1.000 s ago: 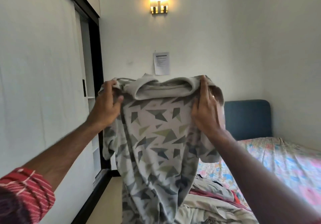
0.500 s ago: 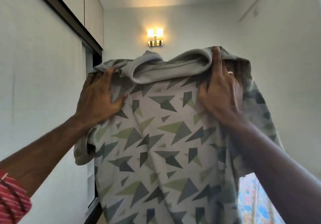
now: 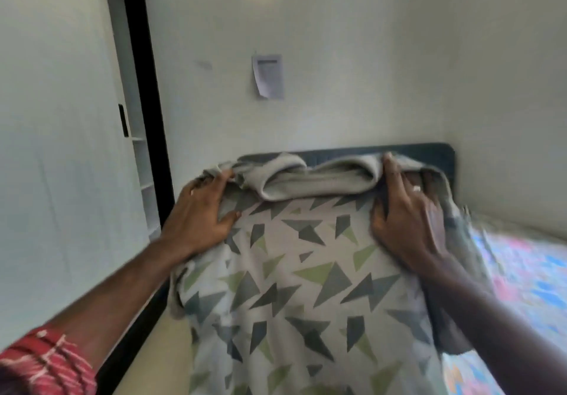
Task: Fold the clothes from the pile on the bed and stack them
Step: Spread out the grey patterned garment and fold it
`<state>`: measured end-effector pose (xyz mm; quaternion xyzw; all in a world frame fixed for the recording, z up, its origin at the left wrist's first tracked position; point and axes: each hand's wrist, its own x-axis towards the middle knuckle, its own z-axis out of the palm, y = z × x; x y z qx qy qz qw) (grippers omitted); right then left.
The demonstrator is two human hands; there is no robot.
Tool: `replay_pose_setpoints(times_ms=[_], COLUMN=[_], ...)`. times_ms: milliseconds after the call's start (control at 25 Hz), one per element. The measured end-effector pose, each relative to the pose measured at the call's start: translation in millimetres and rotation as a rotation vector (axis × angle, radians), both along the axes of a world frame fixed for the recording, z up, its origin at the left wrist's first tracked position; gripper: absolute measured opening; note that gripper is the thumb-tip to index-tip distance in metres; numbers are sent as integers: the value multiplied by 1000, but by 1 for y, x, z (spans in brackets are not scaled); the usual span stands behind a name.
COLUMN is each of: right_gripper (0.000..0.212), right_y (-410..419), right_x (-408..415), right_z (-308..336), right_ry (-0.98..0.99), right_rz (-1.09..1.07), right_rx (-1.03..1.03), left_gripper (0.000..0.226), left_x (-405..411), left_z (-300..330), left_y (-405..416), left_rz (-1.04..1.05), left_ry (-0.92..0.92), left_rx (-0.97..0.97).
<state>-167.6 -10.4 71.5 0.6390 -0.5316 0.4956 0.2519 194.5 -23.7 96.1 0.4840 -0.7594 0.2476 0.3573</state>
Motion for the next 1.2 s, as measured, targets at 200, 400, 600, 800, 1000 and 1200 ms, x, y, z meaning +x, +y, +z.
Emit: replay_pose_setpoints(times_ms=[200,400,600,800,1000,1200], right_gripper=[73,28,25,50,50,44], right_y=[-73,-123,-239,-297,-274,-227], right_x=[-14,-14,15,-5,-67,-98], right_z=[-174,-206,-202,-276,-272,-261], right_ry=[212,191,0,5,-500,-480], right_rz=[-17,-48,-93,-17,89,95], right_rx=[238,58,460,1247,1127,1122], left_gripper=[79,75,96,76,76,94], left_x=[3,25,49,42,40,-94], left_z=[-169,-227,-243,-321,-335,-308], left_y=[-65,-98,-196,-251,-261,-236], left_rz=[100,6,46,-7,154,32], left_ry=[-87,-69,60,164,127,3], left_rx=[309,158,530,1348,1264,938])
